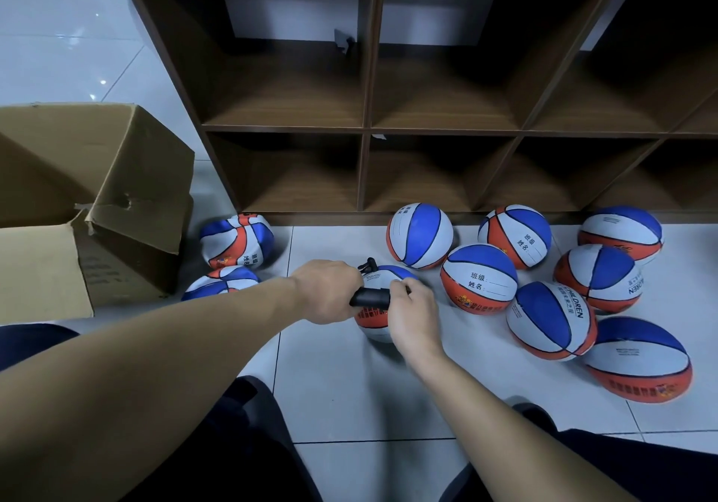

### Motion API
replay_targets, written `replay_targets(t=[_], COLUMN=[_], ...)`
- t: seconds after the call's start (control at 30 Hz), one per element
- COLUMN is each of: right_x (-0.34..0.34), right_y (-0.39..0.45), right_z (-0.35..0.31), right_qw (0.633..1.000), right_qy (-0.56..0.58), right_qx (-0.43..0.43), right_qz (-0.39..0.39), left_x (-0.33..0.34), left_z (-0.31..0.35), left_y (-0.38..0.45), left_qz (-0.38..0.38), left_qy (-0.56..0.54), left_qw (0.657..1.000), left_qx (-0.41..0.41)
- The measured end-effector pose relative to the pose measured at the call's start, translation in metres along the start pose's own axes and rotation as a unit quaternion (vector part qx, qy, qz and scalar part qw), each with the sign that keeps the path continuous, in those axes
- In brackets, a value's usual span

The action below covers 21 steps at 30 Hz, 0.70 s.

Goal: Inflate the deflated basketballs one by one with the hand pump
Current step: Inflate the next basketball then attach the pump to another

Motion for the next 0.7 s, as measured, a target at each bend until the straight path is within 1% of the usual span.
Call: replay_targets(t=[0.13, 0.2, 0.37, 0.47, 0.57, 0.7], right_x=[0.001, -0.006, -0.043, -0.06, -0.063, -0.047], right_y=[0.008, 0.014, 0.044, 0.054, 0.05, 0.032], right_z=[0.0, 0.0, 0.007, 0.016, 0.016, 0.004], right_qw=[1.0, 1.0, 0.999, 0.998, 0.995, 0.996], right_qy=[0.004, 0.003, -0.009, -0.001, 0.016, 0.013], right_qx=[-0.009, -0.014, -0.026, -0.011, 0.001, -0.013], right_qz=[-0.014, -0.008, 0.038, 0.064, 0.096, 0.093], left_x=[0.0, 0.0, -0.004, -0.004, -0.001, -0.002], left_z=[-0.005, -0.01, -0.035, -0.04, -0.032, -0.027], left_y=[0.0, 0.0, -0.004, -0.005, -0.004, -0.003], left_qz=[0.006, 0.005, -0.002, -0.007, -0.002, 0.006], left_qy=[-0.022, -0.029, -0.01, 0.002, 0.001, -0.002], left_qw=[1.0, 0.999, 0.999, 0.999, 0.999, 0.999], left_qx=[-0.011, -0.019, -0.042, -0.04, -0.038, -0.038])
Point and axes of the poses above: each hand's wrist, its own y-axis towards the middle knuckle, its own x-axis out of the palm, z = x × y, the point moved 9 cm from there along y, towards the middle knuckle, and after that the axes turned 13 degrees about z, right-handed, at the moved point
